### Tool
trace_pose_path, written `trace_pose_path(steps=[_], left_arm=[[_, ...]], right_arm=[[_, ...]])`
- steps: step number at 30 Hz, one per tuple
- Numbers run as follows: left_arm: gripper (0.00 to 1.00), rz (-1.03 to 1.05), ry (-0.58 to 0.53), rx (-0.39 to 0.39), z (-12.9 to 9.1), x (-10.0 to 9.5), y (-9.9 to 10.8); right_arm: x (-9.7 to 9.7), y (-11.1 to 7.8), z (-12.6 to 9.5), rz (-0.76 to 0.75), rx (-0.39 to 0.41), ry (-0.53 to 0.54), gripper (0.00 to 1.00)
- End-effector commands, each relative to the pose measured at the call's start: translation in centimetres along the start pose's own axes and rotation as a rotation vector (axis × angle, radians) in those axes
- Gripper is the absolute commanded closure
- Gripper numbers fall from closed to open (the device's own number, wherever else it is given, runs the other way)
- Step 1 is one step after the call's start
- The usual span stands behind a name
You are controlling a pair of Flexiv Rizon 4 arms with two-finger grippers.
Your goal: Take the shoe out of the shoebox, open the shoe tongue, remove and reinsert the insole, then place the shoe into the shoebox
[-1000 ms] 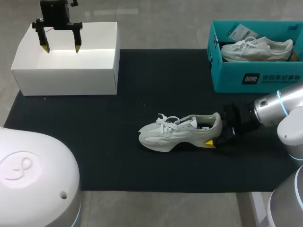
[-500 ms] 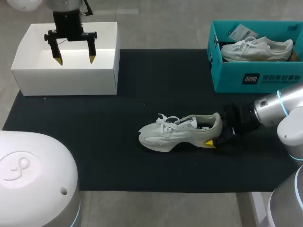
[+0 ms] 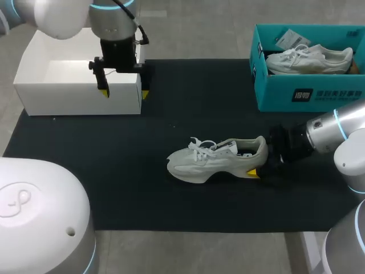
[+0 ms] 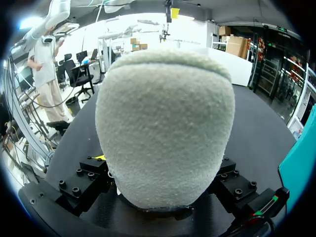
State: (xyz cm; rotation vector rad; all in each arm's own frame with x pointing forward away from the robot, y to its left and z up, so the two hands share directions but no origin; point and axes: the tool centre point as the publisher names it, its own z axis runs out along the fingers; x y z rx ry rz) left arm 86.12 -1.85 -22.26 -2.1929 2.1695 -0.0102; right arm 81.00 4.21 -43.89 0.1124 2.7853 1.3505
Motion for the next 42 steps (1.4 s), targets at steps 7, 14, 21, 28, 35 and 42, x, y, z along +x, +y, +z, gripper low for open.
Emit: trace_pose_path(steps=[7,14,21,28,35,42], left_arm=[[0.00,0.035,-0.045,0.039,2.0,6.5,2.3],[0.00,0.057,-0.068,0.061,2.5,10.5,4.2],[0.00,0.112,-0.081,0.055,3.2,14.9,6.0],[0.00,0.138,-0.100,0.087,4.0,18.9,7.7],[0.00,0.150,-0.115,0.113,5.4,22.6,8.2],[0.00,0.176,-0.110,0.074,7.1,24.9,8.3]], right_arm=[[0.2,-0.2,0.5,0.000,0.004,-0.003,1.00],[0.2,-0.2,0.5,0.000,0.004,-0.003,1.00],[0.2,-0.2,0.5,0.000,0.004,-0.003,1.00],[0.2,-0.2,0.5,0.000,0.004,-0.003,1.00],[0.2,-0.2,0.5,0.000,0.004,-0.003,1.00],[0.2,-0.2,0.5,0.000,0.004,-0.003,1.00]])
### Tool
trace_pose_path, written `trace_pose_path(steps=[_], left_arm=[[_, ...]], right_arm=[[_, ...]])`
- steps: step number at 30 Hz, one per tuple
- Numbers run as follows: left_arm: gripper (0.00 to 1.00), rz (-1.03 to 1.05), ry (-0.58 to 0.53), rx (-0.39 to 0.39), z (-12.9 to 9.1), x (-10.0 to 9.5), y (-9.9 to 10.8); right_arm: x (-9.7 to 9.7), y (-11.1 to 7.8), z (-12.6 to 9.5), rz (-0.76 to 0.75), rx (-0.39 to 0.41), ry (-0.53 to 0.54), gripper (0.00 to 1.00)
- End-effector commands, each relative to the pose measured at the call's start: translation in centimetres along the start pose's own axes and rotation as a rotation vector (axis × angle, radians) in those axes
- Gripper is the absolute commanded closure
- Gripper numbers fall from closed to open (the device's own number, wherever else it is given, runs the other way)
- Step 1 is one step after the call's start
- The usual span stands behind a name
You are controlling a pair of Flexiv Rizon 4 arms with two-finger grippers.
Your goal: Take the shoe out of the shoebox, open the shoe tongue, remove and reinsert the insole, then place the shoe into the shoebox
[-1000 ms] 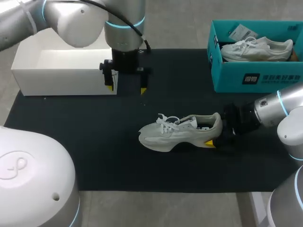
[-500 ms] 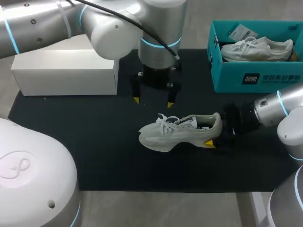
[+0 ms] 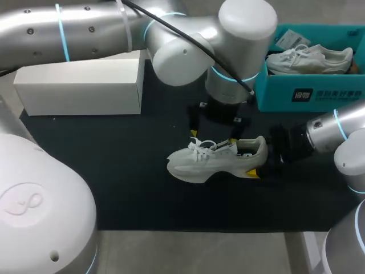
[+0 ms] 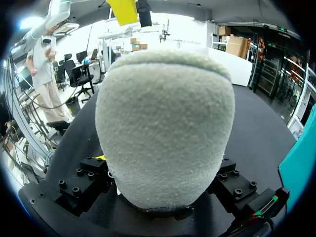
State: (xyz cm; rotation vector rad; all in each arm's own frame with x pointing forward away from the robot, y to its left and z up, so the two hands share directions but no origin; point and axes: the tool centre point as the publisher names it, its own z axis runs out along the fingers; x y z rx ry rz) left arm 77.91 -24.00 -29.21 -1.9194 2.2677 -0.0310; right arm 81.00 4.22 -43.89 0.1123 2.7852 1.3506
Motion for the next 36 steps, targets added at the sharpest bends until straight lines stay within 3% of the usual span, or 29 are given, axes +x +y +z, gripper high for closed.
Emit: trace_pose_path(steps=[1,12,17,24,29,36], left_arm=[[0.00,0.001,-0.043,-0.025,1.4,2.8,-0.9],[0.00,-0.018,-0.078,-0.052,3.8,5.8,-2.2],[0.00,-0.048,-0.105,-0.048,4.8,6.0,-2.7],[0.00,-0.102,-0.174,-0.042,5.9,4.1,-3.1],[0.00,-0.131,-0.211,-0.007,5.7,2.1,-3.3],[0.00,-0.133,-0.191,-0.045,4.9,0.3,-2.7]], right_arm=[[0.2,-0.2,0.5,0.001,0.004,-0.003,1.00],[0.2,-0.2,0.5,0.001,0.004,-0.003,1.00],[0.2,-0.2,0.5,0.001,0.004,-0.003,1.00],[0.2,-0.2,0.5,0.001,0.004,-0.003,1.00],[0.2,-0.2,0.5,0.001,0.004,-0.003,1.00],[0.2,-0.2,0.5,0.001,0.004,-0.003,1.00]])
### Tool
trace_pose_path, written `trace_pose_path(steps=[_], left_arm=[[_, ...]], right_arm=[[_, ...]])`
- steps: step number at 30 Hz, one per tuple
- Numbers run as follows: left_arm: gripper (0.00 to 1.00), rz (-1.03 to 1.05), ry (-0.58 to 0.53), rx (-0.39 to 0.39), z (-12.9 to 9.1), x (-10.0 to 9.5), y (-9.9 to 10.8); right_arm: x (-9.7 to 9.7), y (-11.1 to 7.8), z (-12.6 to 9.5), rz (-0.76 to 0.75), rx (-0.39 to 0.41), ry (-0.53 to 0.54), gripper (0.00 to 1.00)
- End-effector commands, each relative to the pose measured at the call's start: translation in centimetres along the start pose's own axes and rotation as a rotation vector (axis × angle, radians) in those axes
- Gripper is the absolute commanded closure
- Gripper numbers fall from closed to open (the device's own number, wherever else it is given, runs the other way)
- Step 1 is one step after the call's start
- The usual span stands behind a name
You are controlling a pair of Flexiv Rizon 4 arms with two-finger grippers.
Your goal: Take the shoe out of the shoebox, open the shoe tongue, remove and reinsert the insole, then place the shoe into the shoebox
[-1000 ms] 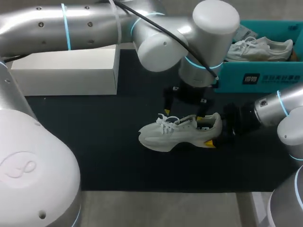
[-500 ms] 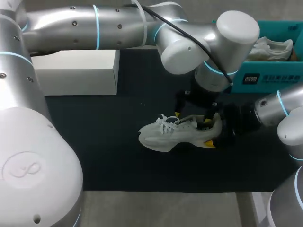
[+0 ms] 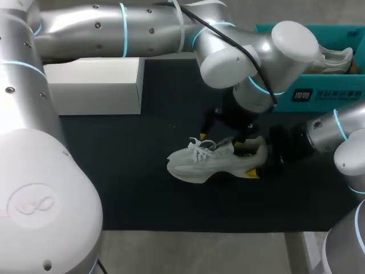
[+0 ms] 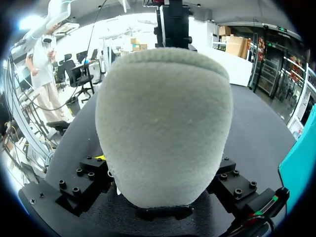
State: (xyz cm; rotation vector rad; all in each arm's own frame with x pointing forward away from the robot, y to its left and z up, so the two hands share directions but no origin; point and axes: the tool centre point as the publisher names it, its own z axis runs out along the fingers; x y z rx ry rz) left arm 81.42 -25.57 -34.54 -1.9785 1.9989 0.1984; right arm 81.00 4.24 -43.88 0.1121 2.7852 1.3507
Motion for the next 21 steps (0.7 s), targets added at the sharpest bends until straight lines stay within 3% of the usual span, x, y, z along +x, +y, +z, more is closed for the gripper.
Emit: trace_pose_path(steps=[1,9,11,16,18,21], left_arm=[[0.00,0.013,0.042,-0.022,-0.5,-1.7,0.4],[0.02,0.064,0.082,-0.058,-1.1,-2.4,2.2],[0.32,0.073,0.088,-0.072,-1.0,-2.5,2.4],[0.68,0.079,0.102,-0.128,-0.6,-2.5,2.5],[1.00,0.080,0.108,-0.149,-0.5,-2.4,2.4],[1.00,0.086,0.127,-0.176,-0.5,-2.5,2.3]], right_arm=[[0.2,-0.2,0.4,0.001,0.004,-0.003,1.00],[0.2,-0.2,0.4,0.001,0.004,-0.003,1.00],[0.2,-0.2,0.4,0.001,0.004,-0.003,1.00],[0.2,-0.2,0.4,0.001,0.004,-0.003,1.00],[0.2,-0.2,0.4,0.001,0.004,-0.003,1.00],[0.2,-0.2,0.4,0.001,0.004,-0.003,1.00]])
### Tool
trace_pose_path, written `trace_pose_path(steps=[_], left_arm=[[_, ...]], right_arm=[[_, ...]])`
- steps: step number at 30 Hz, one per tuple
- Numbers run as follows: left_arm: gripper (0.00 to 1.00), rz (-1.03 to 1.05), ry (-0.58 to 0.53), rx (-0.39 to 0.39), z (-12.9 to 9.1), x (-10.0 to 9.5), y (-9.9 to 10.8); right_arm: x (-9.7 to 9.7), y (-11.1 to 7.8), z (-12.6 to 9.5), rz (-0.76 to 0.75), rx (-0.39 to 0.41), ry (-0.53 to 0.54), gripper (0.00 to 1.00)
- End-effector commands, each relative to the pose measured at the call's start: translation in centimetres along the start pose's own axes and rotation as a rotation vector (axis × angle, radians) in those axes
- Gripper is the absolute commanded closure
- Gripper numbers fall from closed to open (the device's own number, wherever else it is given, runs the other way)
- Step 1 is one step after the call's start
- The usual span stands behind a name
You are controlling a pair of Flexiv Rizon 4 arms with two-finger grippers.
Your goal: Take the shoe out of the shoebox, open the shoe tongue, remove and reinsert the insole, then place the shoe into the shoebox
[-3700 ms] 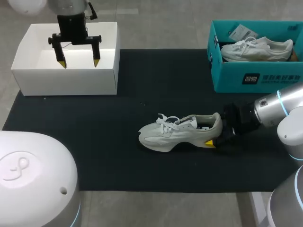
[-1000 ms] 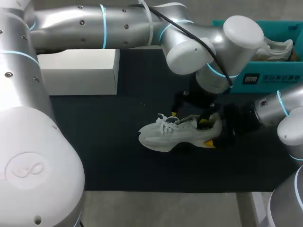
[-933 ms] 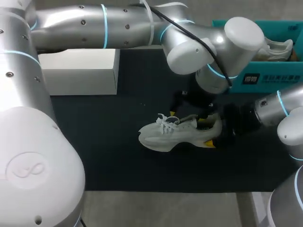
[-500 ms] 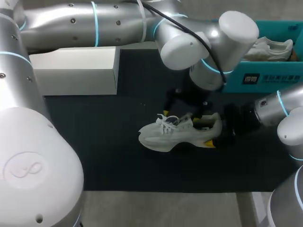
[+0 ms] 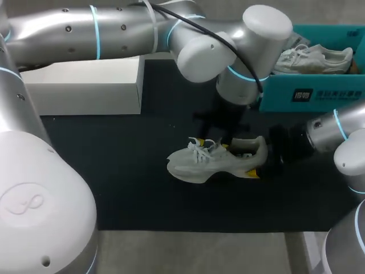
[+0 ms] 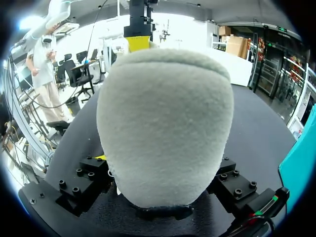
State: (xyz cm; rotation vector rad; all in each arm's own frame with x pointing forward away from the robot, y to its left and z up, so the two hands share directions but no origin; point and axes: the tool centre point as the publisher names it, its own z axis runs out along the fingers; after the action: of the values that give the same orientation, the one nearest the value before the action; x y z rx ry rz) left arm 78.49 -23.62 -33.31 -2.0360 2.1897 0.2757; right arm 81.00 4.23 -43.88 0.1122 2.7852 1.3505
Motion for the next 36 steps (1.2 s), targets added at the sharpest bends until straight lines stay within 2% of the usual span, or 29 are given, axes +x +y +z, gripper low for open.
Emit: trace_pose_path(steps=[1,5,10,20,23,27,36], left_arm=[[1.00,0.010,0.033,-0.036,0.3,-0.4,-0.6],[1.00,0.074,0.100,-0.081,0.0,-0.7,-0.6],[1.00,0.132,0.153,-0.078,-0.7,-1.7,-0.2],[1.00,0.140,0.262,-0.077,-1.9,-5.2,-0.1],[1.00,0.113,0.250,-0.073,-1.1,-6.4,-0.3],[1.00,0.061,0.221,-0.118,0.9,-7.7,-1.3],[1.00,0.002,0.142,-0.157,4.5,-9.3,-1.8]], right_arm=[[0.2,-0.2,0.4,0.001,0.004,-0.003,1.00],[0.2,-0.2,0.4,0.001,0.004,-0.003,1.00],[0.2,-0.2,0.4,0.001,0.004,-0.003,1.00],[0.2,-0.2,0.4,0.001,0.004,-0.003,1.00],[0.2,-0.2,0.4,0.001,0.004,-0.003,1.00],[0.2,-0.2,0.4,0.001,0.004,-0.003,1.00],[0.2,-0.2,0.4,0.001,0.004,-0.003,1.00]])
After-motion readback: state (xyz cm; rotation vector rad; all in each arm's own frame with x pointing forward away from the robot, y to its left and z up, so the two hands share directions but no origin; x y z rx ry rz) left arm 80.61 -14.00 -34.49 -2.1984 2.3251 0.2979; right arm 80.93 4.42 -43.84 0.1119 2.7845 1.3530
